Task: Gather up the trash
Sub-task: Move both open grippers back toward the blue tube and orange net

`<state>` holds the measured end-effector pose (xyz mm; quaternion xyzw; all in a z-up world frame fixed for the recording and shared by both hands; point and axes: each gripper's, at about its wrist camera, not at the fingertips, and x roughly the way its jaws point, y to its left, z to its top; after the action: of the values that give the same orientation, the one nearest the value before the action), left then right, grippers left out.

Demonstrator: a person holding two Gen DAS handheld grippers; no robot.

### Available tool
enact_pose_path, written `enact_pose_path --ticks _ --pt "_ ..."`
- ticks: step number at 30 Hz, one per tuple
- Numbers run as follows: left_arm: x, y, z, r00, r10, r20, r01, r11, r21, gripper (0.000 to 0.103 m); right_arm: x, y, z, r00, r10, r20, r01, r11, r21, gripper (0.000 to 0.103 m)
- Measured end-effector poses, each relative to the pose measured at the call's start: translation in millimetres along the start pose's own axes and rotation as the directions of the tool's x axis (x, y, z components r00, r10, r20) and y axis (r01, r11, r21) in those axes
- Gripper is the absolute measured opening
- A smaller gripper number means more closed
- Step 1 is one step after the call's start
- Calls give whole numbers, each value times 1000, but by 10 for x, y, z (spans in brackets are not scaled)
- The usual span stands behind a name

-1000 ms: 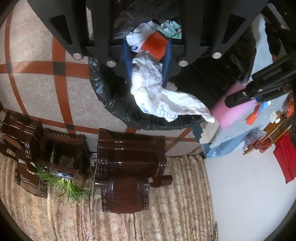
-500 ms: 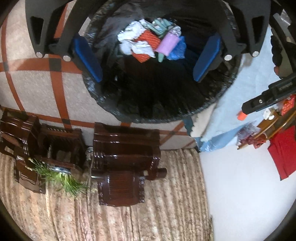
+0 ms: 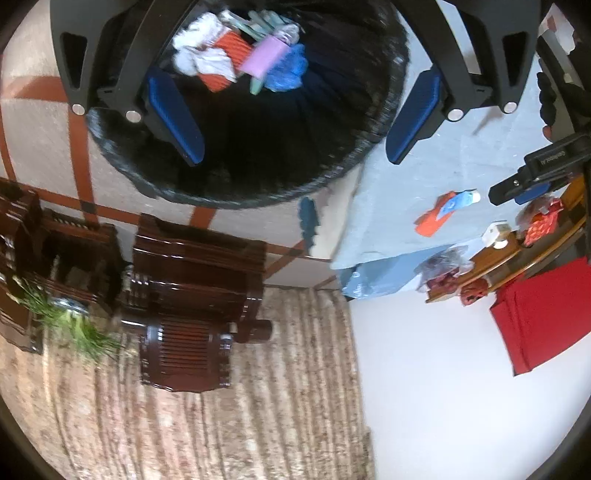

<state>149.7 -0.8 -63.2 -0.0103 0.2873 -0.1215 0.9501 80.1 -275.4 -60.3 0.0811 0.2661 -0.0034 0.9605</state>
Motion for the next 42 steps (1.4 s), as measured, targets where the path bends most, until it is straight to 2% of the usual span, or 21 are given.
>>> enact_pose_path --ticks 9,21,30,42 --pt "27 638 45 994 112 5 -112 992 -55 90 368 551 143 997 72 -7 -72 996 -55 97" --pt "287 1283 96 977 210 -19 -211 974 -87 90 972 1209 282 989 144 -43 -148 985 -92 97" --pt "620 1569 116 969 240 -57 -245 962 -116 90 1444 1472 343 984 157 -86 -165 982 -96 97" --pt "1229 1830 150 963 236 -132 -252 959 -128 83 1957 1630 319 978 146 -149 -163 980 -112 94"
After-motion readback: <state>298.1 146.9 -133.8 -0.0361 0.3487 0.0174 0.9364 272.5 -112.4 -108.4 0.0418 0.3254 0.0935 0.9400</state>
